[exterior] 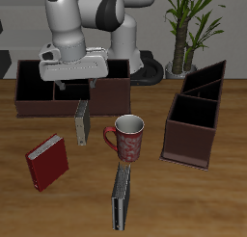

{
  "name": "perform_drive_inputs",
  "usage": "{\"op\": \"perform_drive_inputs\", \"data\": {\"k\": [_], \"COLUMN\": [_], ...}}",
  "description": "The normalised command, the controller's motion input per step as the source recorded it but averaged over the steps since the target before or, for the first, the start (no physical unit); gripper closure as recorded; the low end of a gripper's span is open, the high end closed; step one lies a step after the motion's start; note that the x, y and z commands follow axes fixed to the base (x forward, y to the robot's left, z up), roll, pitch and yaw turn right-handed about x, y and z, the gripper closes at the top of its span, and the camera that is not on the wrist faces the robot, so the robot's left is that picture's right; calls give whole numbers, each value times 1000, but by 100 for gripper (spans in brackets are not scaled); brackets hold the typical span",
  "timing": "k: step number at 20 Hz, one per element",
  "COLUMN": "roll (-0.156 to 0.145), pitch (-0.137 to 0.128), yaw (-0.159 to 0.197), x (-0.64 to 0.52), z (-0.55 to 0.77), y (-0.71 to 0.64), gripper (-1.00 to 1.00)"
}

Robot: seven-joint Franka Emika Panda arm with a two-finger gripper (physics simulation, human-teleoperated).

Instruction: Place the yellow book into the back desk caddy's back compartment

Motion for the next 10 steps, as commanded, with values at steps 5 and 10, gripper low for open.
{"op": "perform_drive_inputs", "data": {"k": [5,10], "roll": [0,-7], "pitch": [7,12], "yaw": [7,-12], "x": [22,57], "z": [-263,-247], "y": [-63,-57], "gripper": [-100,-100]}}
